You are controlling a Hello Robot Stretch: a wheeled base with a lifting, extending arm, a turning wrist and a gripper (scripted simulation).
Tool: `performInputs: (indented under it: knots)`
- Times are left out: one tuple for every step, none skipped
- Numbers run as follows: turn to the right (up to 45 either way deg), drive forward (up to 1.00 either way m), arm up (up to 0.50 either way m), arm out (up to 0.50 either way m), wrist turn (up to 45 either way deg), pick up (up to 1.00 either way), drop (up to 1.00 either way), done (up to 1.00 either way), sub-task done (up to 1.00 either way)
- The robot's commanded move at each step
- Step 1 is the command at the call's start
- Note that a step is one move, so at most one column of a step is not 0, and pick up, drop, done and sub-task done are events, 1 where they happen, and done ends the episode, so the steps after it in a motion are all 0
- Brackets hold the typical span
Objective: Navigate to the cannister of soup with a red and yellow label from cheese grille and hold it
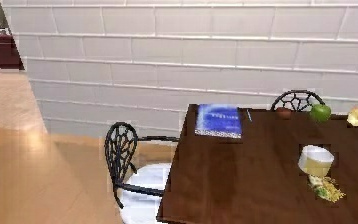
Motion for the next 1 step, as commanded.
performInputs:
  knots:
    - [0.0, 0.30, 0.00, 0.00, 0.0, 0.00, 0.00, 0.00, 0.00]
